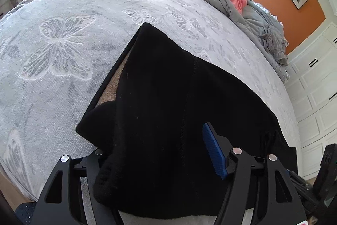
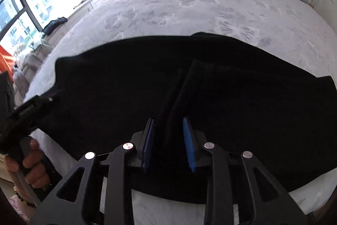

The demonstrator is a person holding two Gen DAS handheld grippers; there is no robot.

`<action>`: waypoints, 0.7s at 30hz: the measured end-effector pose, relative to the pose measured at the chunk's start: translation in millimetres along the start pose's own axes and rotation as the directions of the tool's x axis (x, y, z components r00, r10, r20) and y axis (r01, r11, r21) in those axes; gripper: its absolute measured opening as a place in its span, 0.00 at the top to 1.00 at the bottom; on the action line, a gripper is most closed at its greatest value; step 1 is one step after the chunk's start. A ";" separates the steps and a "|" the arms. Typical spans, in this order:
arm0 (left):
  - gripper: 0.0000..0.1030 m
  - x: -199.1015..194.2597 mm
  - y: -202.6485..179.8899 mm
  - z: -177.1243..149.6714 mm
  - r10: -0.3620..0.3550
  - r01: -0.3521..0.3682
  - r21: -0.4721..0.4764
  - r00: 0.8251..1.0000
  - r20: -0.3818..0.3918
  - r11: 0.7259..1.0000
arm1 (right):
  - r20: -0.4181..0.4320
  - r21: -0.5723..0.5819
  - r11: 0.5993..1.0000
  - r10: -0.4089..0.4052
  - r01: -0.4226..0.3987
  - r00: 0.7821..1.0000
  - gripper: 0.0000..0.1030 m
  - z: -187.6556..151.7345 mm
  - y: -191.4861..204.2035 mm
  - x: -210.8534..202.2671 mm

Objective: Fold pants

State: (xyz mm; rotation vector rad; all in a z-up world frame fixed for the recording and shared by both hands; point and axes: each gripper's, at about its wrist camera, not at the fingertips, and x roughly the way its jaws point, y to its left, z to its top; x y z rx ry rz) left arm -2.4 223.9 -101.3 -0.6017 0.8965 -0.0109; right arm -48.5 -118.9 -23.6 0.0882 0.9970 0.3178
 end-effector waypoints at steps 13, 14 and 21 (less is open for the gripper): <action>0.88 -7.9 1.5 5.5 -0.003 0.005 -0.061 0.999 0.033 0.998 | 0.084 0.268 0.959 -0.116 0.089 0.990 0.34 -25.4 -127.8 -101.6; 0.89 -14.7 -1.0 9.1 -0.021 0.023 -0.081 0.999 0.034 0.996 | 0.085 0.282 0.956 -0.109 0.081 0.990 0.34 -28.9 -134.6 -104.0; 0.87 -86.3 -161.2 21.6 -0.043 -0.002 0.295 0.988 0.146 0.955 | 0.135 0.328 0.945 -0.070 0.022 0.988 0.29 -34.0 -162.3 -113.8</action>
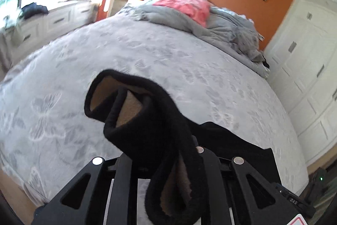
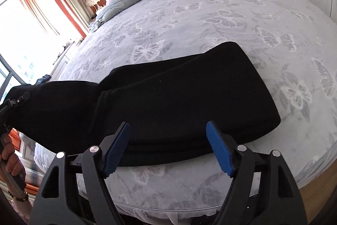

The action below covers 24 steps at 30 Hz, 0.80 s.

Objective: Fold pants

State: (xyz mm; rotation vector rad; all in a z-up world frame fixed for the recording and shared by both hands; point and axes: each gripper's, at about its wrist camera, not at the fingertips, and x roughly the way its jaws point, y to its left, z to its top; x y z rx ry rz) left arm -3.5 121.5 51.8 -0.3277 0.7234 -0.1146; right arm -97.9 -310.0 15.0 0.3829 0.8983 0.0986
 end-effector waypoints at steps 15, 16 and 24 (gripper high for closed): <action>0.20 46.7 -87.9 -129.2 0.073 0.007 0.313 0.967 -0.243 0.950 | -0.133 -0.039 0.961 0.267 -0.274 0.954 0.16 19.9 12.9 37.3; 0.19 40.8 -85.1 -128.7 0.078 -0.002 0.303 0.968 -0.238 0.953 | -0.151 -0.034 0.950 0.304 -0.312 0.941 0.15 22.4 18.8 46.3; 0.18 19.1 -49.0 -116.5 0.118 -0.066 0.217 0.964 -0.237 0.974 | -0.235 0.133 0.906 0.423 -0.402 0.875 0.14 28.8 40.7 113.6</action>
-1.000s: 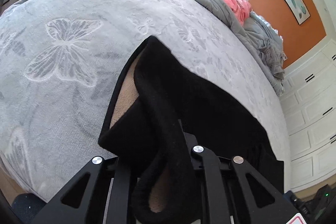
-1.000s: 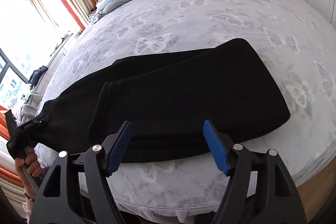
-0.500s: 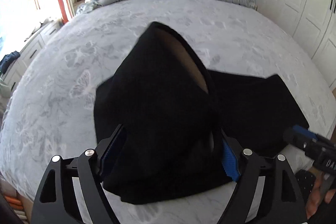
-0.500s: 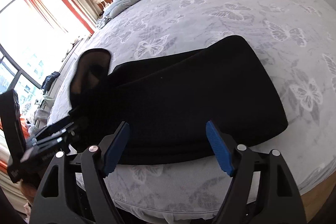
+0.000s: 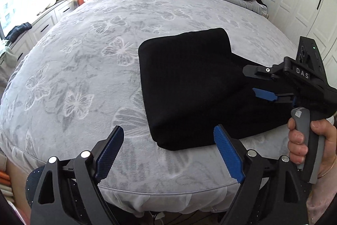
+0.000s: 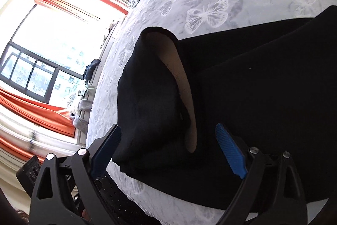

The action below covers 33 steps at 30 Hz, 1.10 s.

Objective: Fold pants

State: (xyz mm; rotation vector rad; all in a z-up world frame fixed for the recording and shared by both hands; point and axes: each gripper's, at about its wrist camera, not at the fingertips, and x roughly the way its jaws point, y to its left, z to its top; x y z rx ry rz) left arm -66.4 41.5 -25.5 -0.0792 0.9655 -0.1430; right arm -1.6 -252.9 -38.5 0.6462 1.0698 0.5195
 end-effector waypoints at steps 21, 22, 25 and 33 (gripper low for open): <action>0.18 11.4 40.7 -15.1 0.126 -0.132 -0.066 0.988 -0.093 0.989 | -0.041 -0.197 0.973 0.114 -0.119 0.993 0.84 8.9 146.7 25.3; 0.18 11.5 44.0 -16.8 0.128 -0.136 -0.075 0.987 -0.101 0.988 | -0.057 -0.219 0.967 0.120 -0.130 0.991 0.84 7.1 157.2 30.6; 0.18 8.8 56.8 -23.8 0.136 -0.148 -0.103 0.984 -0.115 0.984 | -0.102 -0.301 0.945 0.098 -0.124 0.990 0.84 -3.9 192.8 52.6; 0.18 -4.1 78.3 -37.3 0.160 -0.177 -0.137 0.979 -0.127 0.975 | -0.227 -0.428 0.899 -0.009 -0.092 0.974 0.84 -43.0 241.6 122.2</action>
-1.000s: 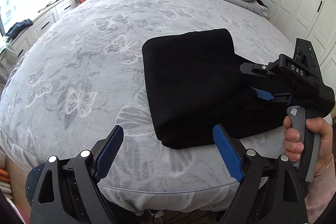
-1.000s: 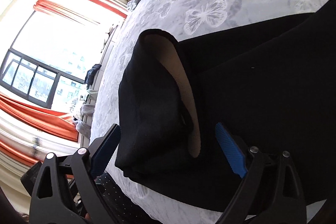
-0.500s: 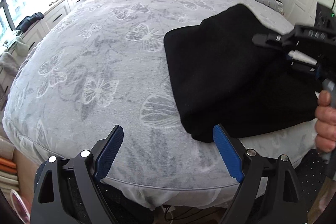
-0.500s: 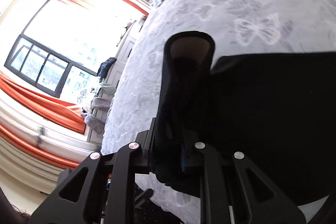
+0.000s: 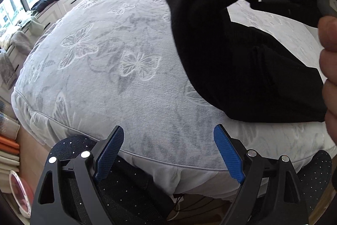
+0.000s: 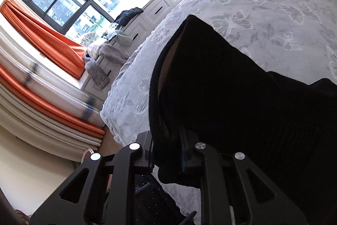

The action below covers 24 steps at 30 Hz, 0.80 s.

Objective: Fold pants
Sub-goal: 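Hold the folded bundle edge with the right gripper and press it flat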

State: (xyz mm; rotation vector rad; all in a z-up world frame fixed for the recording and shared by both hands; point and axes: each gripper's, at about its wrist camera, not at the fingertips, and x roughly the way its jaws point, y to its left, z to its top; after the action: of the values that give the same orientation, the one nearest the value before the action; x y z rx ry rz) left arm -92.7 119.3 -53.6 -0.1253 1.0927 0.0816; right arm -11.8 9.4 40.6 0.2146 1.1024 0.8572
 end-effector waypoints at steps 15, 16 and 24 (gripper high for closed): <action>0.18 -12.1 -1.9 0.5 -0.017 0.017 0.011 1.000 0.010 1.000 | 0.174 0.049 0.999 -0.002 -0.007 0.985 0.84 16.9 -18.2 -94.0; 0.18 -13.0 -6.8 2.7 -0.023 0.023 0.018 1.000 0.012 1.000 | 0.203 0.059 0.998 -0.010 -0.002 0.979 0.84 15.9 -25.4 -111.2; 0.18 -23.3 -56.2 15.5 -0.120 0.117 0.089 0.992 0.028 0.989 | 0.350 0.237 0.968 -0.160 0.078 0.923 0.84 -35.4 -121.3 -221.0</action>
State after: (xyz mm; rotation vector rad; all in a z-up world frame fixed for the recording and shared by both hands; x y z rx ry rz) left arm -82.6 65.7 -22.4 -0.1100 1.0519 -0.0701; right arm -20.3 -235.2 110.6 0.4679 0.8448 0.5547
